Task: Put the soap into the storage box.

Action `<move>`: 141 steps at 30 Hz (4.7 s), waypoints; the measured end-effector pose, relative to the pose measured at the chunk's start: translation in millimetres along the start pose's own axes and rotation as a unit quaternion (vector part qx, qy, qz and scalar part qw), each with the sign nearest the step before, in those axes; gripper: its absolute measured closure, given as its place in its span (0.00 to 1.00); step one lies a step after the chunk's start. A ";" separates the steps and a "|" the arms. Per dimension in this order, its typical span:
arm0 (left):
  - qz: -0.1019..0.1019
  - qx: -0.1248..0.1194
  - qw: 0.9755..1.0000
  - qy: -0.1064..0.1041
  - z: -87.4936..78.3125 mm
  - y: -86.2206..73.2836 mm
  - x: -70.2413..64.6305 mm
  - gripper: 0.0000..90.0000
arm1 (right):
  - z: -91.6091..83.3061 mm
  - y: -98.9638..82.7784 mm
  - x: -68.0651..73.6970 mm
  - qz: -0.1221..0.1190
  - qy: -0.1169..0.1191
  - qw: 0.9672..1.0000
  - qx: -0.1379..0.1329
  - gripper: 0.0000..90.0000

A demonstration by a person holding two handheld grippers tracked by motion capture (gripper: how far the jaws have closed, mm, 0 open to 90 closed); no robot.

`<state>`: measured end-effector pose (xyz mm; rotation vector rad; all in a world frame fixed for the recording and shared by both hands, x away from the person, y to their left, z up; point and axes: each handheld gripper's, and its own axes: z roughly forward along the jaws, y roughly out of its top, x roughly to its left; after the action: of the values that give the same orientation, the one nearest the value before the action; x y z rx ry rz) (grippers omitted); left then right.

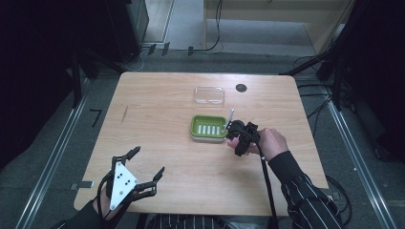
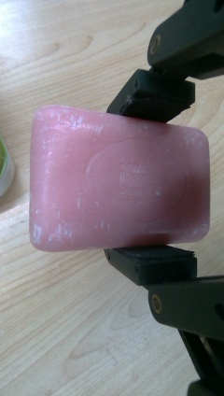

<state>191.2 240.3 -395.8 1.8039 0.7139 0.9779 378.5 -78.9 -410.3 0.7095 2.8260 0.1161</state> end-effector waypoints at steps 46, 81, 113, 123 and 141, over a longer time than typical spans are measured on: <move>-0.002 0.002 1.000 -0.002 0.5 -0.4 0.6 0.15 | -13.8 31.9 -16.4 -0.034 -0.015 0.999 -0.031 0.43; -0.003 0.003 1.000 0.000 -0.5 -0.9 1.5 0.15 | -22.3 62.6 -27.5 -0.075 -0.018 0.995 -0.065 0.43; -0.005 0.004 1.000 0.003 -2.3 -1.8 2.3 0.15 | -21.7 91.4 -29.7 -0.103 -0.008 0.990 -0.092 0.43; -0.007 0.003 1.000 0.005 -2.7 -2.0 2.5 0.15 | -13.5 99.4 -34.1 -0.102 0.009 0.989 -0.106 0.43; -0.006 0.003 1.000 0.004 -3.0 -2.0 2.5 0.15 | 0.2 100.4 -43.6 -0.093 0.025 0.989 -0.108 0.43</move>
<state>189.9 244.4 -396.1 1.8000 0.7312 0.9768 461.9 -11.3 -388.7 0.4000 2.8512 0.4062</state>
